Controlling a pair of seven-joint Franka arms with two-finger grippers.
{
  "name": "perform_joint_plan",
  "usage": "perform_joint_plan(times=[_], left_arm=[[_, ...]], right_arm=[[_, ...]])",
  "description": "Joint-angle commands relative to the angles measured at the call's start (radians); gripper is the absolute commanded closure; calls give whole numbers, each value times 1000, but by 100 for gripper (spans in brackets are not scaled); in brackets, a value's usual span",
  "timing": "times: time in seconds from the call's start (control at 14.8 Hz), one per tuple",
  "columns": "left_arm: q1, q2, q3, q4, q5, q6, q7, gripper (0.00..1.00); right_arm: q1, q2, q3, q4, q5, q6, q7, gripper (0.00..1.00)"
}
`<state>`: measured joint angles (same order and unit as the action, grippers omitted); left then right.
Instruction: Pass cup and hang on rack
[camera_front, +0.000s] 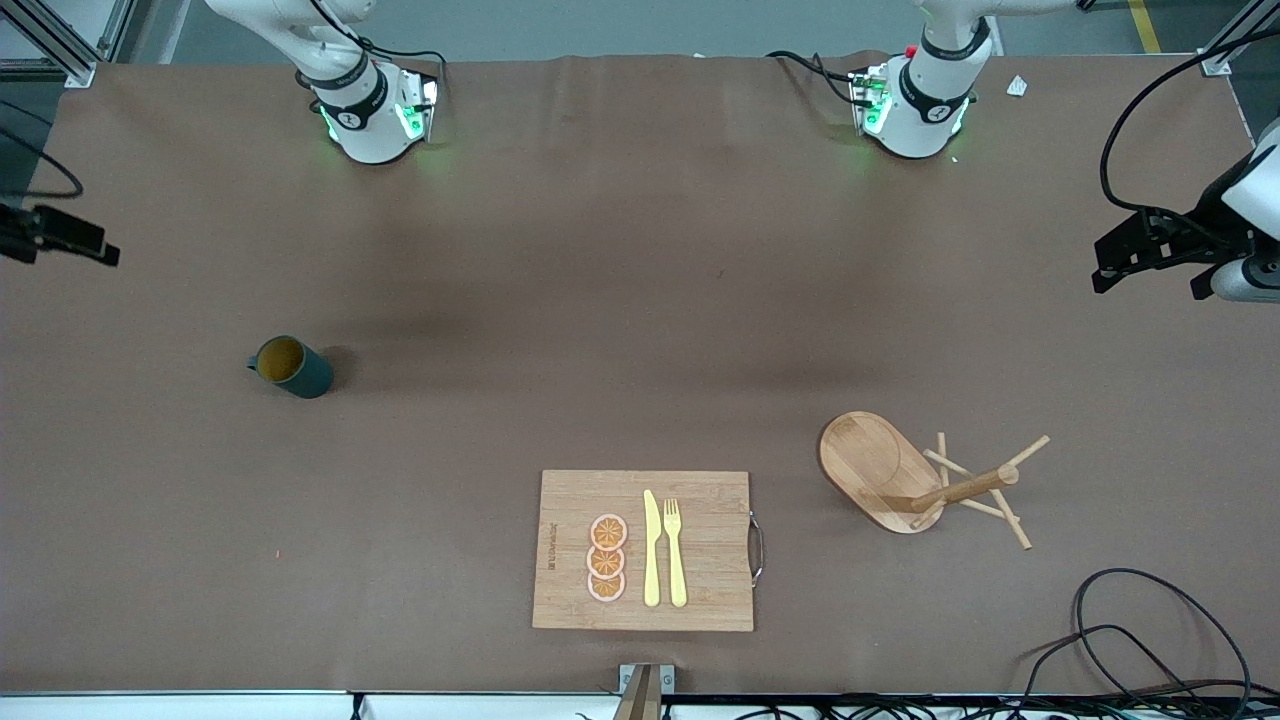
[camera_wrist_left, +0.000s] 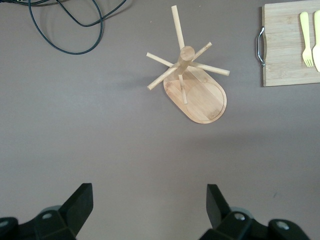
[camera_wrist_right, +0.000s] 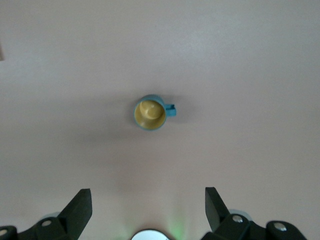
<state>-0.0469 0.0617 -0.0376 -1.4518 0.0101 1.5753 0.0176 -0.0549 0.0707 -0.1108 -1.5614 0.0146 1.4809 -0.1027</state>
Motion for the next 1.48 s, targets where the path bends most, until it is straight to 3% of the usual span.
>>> perform_joint_plan(times=[0.0, 0.27, 0.4, 0.74, 0.94, 1.41], left_arm=[[6, 10, -4, 21, 2, 2, -2, 0], [6, 10, -4, 21, 4, 2, -4, 0], [6, 10, -5, 21, 7, 2, -7, 0], [6, 10, -5, 21, 10, 2, 1, 0], [6, 10, -4, 21, 5, 2, 2, 0], [7, 10, -4, 21, 2, 2, 7, 0]], right_arm=[[-16, 49, 13, -2, -8, 39, -24, 0], [-46, 49, 16, -181, 11, 203, -207, 0], [-57, 49, 13, -276, 74, 289, -300, 0], [-46, 69, 16, -520, 84, 577, -505, 0], [-54, 155, 17, -542, 84, 705, -701, 0], [-28, 267, 20, -543, 84, 852, -785, 3]])
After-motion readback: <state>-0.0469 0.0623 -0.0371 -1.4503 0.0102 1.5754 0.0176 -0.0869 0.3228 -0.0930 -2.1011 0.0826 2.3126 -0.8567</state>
